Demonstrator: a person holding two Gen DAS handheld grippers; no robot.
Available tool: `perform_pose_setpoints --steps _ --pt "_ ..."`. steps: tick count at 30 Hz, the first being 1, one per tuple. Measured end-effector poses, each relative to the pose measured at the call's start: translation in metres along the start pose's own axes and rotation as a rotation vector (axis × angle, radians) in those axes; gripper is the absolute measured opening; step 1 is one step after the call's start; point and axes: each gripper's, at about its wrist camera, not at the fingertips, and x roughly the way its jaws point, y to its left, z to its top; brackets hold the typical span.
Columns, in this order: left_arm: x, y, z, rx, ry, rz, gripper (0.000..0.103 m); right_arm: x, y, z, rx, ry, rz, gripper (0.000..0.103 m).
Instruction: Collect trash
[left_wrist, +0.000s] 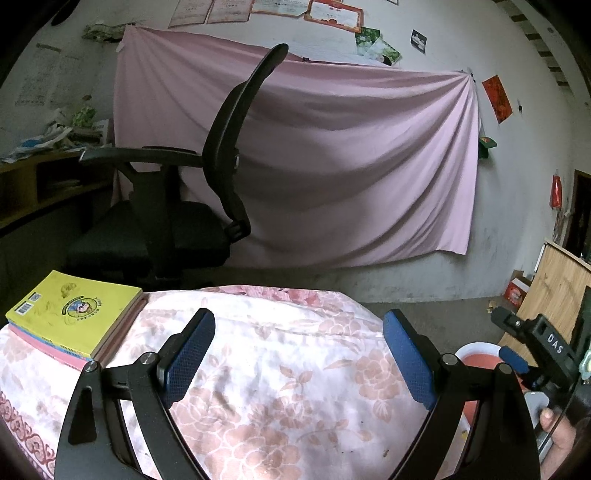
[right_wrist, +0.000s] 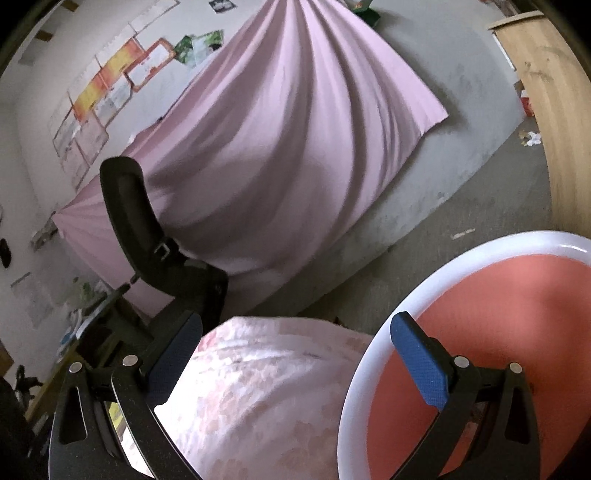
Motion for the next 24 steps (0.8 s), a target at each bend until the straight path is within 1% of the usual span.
perform_pose_setpoints --steps 7,11,15,18,20,21,24 --pt "0.001 0.003 -0.001 -0.010 0.007 -0.002 0.089 0.011 -0.008 -0.003 0.046 0.096 0.030 0.103" --pt "0.003 0.004 -0.001 -0.016 0.015 -0.002 0.089 0.016 -0.012 -0.006 0.068 0.133 0.050 0.103" --pt "0.004 0.005 -0.001 -0.022 0.018 -0.003 0.089 0.024 -0.022 -0.011 0.123 0.172 0.103 0.103" --pt "0.004 0.005 -0.001 -0.022 0.018 0.001 0.089 0.031 -0.034 -0.015 0.192 0.196 0.173 0.103" --pt "0.004 0.005 -0.001 -0.020 0.017 0.003 0.089 0.030 -0.044 -0.017 0.252 0.178 0.226 0.103" --pt "0.004 0.005 -0.001 -0.018 0.017 0.005 0.089 0.027 -0.052 -0.018 0.295 0.153 0.247 0.103" --pt "0.004 0.003 -0.002 -0.006 0.019 0.010 0.089 0.018 -0.065 -0.019 0.376 0.075 0.266 0.103"
